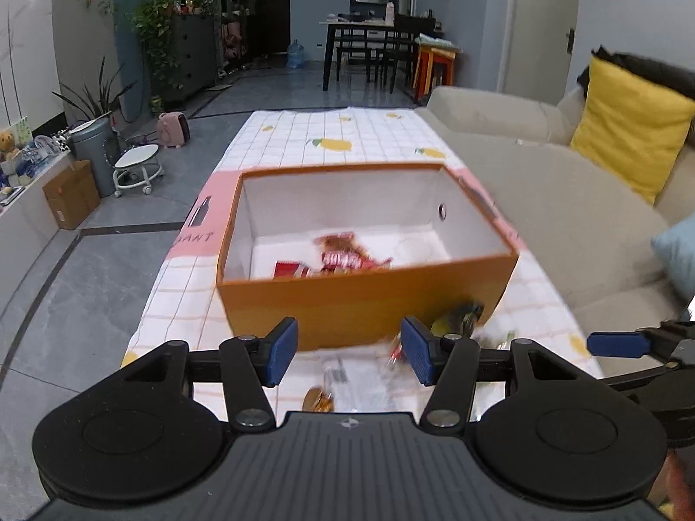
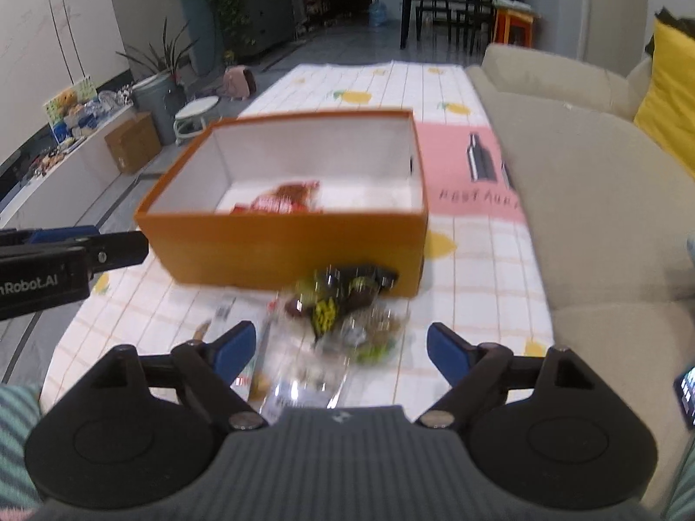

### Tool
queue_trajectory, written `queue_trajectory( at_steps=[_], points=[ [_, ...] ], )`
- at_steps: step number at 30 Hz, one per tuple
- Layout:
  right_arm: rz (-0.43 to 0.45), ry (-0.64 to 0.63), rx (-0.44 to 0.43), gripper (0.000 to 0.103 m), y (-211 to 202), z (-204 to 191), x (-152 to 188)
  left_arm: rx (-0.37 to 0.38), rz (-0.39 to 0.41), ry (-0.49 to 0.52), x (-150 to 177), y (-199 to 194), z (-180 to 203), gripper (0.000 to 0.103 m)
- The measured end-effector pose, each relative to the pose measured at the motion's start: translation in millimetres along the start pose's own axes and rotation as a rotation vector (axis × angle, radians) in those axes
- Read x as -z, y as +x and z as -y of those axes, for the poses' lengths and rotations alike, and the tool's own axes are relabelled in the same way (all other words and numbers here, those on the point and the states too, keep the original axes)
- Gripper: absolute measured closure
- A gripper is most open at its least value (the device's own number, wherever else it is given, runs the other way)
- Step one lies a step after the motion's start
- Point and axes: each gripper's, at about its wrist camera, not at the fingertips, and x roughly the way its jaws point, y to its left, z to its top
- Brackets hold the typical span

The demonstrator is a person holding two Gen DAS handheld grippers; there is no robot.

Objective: Organize snacks
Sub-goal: 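Withdraw both tools from the box toward the remaining snacks, then grasp the white wrapped bar with the left tool while the right tool grasps the quail-egg pack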

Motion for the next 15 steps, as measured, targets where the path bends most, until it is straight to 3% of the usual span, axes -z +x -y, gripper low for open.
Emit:
queue_trajectory(
  at_steps=[5, 9, 15],
  points=[
    [-0.034, 0.044, -0.015, 0.019, 6, 5, 21, 0.002, -0.078, 0.039, 24, 10, -1, 0.039],
    [-0.044, 0.034, -0.014, 0.031, 19, 5, 31, 0.075, -0.187, 0.01, 34, 26, -4, 0.039],
    [-0.102, 0.049, -0.04, 0.041, 41, 4, 43, 0.141, -0.233, -0.058, 41, 45, -8, 0.037]
  ],
)
